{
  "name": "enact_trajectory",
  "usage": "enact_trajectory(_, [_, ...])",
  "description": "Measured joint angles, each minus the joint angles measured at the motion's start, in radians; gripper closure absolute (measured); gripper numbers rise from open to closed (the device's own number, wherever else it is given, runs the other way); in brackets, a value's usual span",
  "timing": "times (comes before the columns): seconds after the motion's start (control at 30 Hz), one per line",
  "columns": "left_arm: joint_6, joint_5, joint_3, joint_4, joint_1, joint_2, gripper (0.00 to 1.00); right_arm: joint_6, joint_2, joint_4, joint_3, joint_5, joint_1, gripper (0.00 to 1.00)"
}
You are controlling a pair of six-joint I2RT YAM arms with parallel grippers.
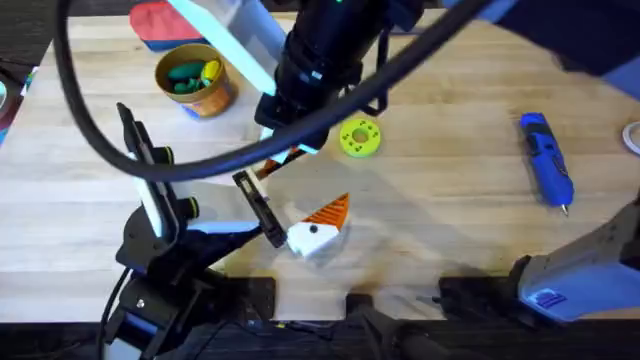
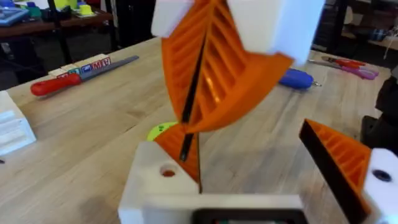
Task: Pick up the gripper from the table and insert it into the empty holder that is missing its gripper. Then pick up a screw, insert it into the mounting hole, and use the screwdriver to tighten it. Finally, clean up the table by picking up the vegetable and placing it into the bucket.
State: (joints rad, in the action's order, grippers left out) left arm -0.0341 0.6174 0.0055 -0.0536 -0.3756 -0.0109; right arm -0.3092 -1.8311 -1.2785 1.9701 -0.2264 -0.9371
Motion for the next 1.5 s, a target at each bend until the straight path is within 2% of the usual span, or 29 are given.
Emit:
enact_trajectory(0.2, [0.000,0.000,0.000,0.000,0.000,0.000,0.014,0.003,-0.028,0.000,0.000,0.000,0.000,0.997])
enact_trajectory(1.5, [0.000,0.000,0.000,0.000,0.000,0.000,0.014,0.026,-0.007,0.014,0.017,0.000,0.000,0.997])
